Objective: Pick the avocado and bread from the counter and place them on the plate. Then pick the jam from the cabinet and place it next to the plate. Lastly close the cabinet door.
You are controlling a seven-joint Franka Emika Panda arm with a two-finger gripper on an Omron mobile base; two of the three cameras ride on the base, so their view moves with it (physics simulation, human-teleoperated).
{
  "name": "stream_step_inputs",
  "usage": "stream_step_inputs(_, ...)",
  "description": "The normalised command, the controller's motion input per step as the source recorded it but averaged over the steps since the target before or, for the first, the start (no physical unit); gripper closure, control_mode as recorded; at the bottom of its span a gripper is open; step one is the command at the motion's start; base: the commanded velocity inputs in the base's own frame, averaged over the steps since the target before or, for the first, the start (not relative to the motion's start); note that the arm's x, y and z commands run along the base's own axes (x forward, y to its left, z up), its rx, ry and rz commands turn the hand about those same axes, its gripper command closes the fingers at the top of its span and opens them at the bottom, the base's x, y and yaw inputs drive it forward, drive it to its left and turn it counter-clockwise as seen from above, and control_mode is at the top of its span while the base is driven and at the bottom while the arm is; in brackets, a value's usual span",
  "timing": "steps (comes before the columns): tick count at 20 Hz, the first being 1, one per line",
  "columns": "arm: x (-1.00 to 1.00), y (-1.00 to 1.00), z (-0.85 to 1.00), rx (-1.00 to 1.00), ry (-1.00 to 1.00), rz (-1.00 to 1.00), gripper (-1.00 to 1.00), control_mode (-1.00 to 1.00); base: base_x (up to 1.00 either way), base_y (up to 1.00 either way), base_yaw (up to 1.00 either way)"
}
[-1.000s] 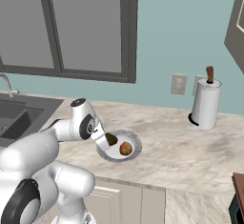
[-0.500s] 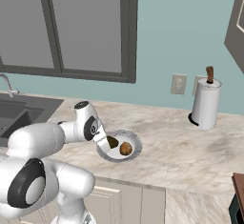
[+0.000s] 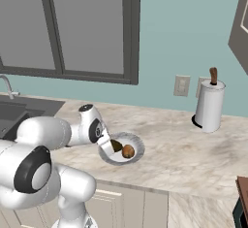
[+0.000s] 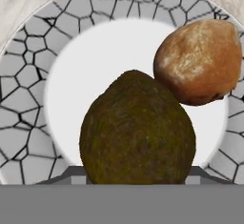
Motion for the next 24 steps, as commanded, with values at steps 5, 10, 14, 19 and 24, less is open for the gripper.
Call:
stream_step_inputs(5,0.0,-0.08,-0.22,0.0,0.0,-0.01,-1.0,-1.0,0.0,0.0,0.0)
stream_step_inputs(10,0.0,-0.11,-0.09,0.0,0.0,-0.01,-1.0,-1.0,0.0,0.0,0.0)
stream_step_inputs(14,0.0,-0.08,0.0,0.0,0.0,-0.01,-1.0,-1.0,0.0,0.0,0.0)
stream_step_inputs(19,0.0,0.0,0.01,0.0,0.0,-0.01,-1.0,-1.0,0.0,0.0,0.0)
stream_step_inputs(24,-0.08,0.0,0.04,0.0,0.0,-0.03,-1.0,-1.0,0.0,0.0,0.0)
